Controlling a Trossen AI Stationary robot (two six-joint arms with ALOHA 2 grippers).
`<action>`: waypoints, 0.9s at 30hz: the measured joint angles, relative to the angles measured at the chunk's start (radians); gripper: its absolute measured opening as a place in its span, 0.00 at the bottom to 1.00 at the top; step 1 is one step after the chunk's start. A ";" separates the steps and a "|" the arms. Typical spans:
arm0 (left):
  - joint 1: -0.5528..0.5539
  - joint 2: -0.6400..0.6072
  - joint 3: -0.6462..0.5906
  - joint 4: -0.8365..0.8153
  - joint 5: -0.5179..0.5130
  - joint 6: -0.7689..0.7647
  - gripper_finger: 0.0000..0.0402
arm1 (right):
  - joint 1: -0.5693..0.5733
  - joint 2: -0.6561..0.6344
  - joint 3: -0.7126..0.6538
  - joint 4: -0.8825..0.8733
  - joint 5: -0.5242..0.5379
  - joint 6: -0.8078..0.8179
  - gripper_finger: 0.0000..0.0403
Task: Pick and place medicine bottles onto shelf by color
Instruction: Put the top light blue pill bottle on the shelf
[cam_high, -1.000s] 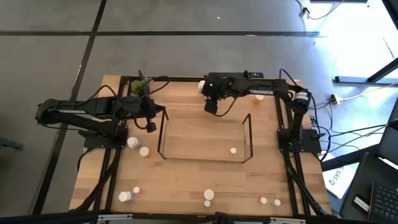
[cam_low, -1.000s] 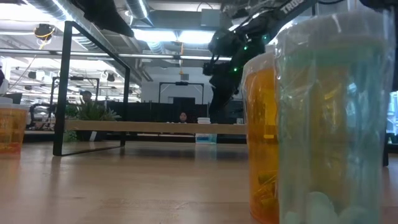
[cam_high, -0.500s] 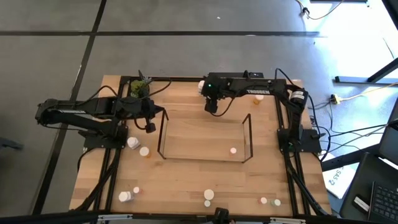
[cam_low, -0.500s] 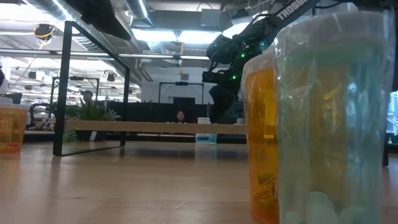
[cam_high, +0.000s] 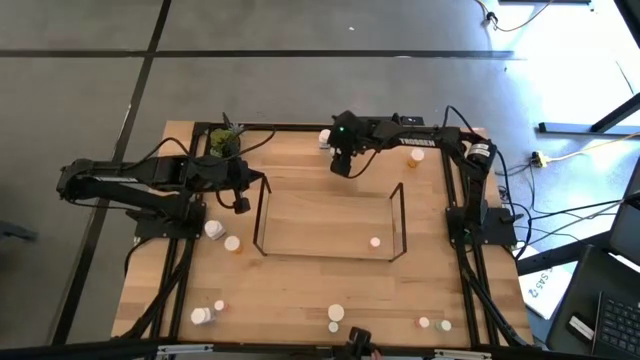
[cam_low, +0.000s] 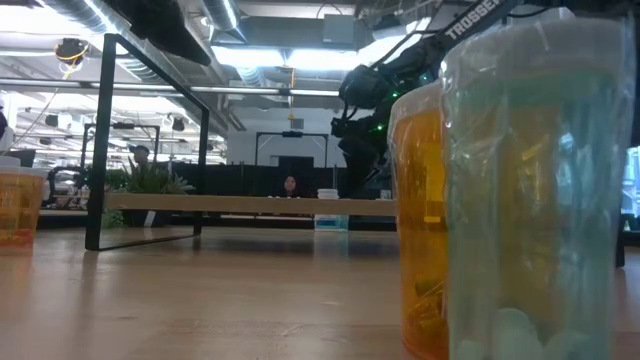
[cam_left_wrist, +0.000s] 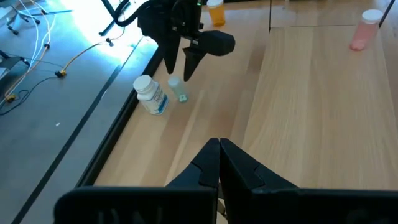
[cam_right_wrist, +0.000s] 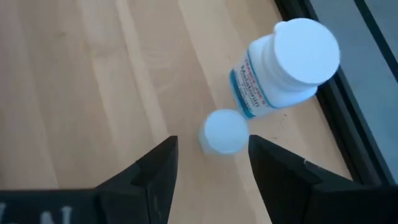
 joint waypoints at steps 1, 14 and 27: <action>0.000 0.000 0.000 0.000 0.000 0.000 0.00 | 0.000 0.000 0.000 0.007 -0.001 0.000 0.49; 0.000 0.000 0.000 0.000 0.000 0.000 0.00 | -0.001 0.000 0.000 0.014 -0.027 -0.002 0.49; 0.000 0.000 0.000 -0.014 0.000 0.000 0.00 | -0.001 0.021 -0.001 0.017 -0.018 -0.001 0.49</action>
